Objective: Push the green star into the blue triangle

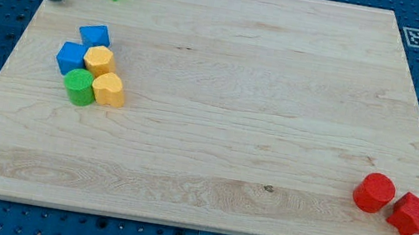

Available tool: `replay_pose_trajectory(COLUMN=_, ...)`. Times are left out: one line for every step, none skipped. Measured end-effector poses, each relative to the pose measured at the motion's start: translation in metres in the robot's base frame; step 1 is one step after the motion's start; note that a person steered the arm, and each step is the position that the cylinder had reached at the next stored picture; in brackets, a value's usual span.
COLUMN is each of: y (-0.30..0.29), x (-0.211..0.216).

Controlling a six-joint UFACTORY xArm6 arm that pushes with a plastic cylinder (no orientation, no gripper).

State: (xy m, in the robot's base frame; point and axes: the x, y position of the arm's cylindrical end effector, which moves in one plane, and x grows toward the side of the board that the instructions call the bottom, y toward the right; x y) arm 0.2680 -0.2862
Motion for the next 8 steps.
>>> replay_pose_trajectory(y=0.009, x=-0.044)
replay_pose_trajectory(y=0.06, x=-0.047)
replay_pose_trajectory(y=0.131, x=-0.016)
replay_pose_trajectory(y=0.167, x=-0.008)
replay_pose_trajectory(y=0.185, x=-0.005)
replay_pose_trajectory(y=0.198, x=-0.005)
replay_pose_trajectory(y=0.204, x=-0.005)
replay_pose_trajectory(y=0.205, x=0.022)
